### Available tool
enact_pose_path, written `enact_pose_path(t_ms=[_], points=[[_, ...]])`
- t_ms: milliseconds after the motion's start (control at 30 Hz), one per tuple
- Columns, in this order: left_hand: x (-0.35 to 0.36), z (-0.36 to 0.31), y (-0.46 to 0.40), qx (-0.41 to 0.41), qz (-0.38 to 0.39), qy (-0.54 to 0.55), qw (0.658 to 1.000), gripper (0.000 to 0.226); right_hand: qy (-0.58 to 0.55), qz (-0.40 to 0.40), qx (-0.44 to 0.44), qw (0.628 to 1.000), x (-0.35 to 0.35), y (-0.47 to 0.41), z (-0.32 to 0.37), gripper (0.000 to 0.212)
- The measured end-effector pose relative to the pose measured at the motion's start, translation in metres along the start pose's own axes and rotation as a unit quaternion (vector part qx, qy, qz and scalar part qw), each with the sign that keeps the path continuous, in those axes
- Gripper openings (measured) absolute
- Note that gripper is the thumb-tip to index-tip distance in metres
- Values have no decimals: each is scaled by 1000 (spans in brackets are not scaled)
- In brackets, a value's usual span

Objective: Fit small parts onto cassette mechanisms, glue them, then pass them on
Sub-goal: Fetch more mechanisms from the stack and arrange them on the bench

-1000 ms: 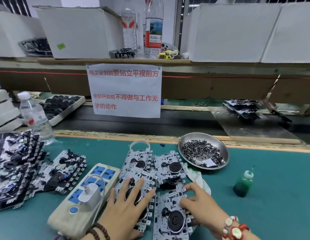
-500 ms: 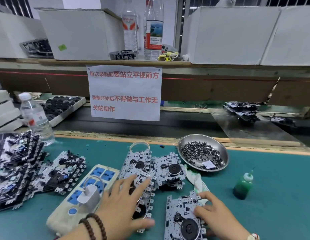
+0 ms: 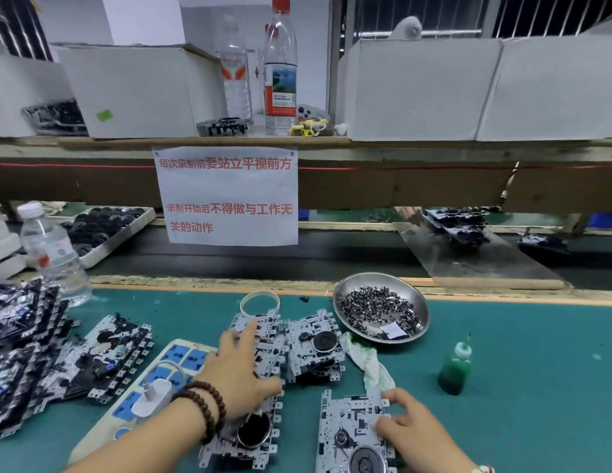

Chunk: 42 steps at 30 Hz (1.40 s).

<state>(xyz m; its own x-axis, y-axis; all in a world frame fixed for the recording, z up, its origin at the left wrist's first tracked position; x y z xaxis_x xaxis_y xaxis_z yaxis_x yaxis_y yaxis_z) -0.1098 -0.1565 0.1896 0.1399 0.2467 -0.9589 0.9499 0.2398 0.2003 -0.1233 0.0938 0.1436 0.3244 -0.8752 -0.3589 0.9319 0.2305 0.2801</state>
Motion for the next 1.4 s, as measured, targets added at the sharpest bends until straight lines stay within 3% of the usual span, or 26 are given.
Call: enact_pose_path(t_ms=[167,400,833,900,1000,1167,1300,1400], points=[[-23,0,27,-3,-35,-14,999,96,10,3,-31,999,2,-4,5,19],[26,-1,47,-67,74,-105,989,94,-23,11,-23,999,0,2,-7,20],[29,-13,33,-82,36,-142,986,93,-140,-17,3,990,-51,18,-30,20],[24,-31,42,-48,-16,-193,980,91,-166,-27,18,986,-67,21,-33,23],[35,-80,54,93,-78,-193,974,74,-182,-41,25,982,-90,26,-37,22],[72,-154,43,271,-52,-138,951,48,-227,-28,60,972,-118,43,-48,19],[91,-174,30,339,12,-204,918,37,-223,-73,76,969,-143,53,-65,19],[90,-158,21,303,17,-283,910,40,-227,-57,69,970,-146,54,-64,17]])
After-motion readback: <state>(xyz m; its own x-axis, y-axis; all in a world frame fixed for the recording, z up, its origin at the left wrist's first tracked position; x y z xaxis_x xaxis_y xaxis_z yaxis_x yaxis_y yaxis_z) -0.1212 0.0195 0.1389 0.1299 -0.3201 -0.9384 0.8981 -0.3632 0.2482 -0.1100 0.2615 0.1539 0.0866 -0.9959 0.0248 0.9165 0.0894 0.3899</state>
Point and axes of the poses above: each hand's wrist, its own y-axis away from the middle knuckle, its own x-axis out of the palm, z = x × y, the point moved 5 cm from there along -y, towards the middle knuckle, and after that the axes turned 9 degrees about -y, right-handed, at the moved point
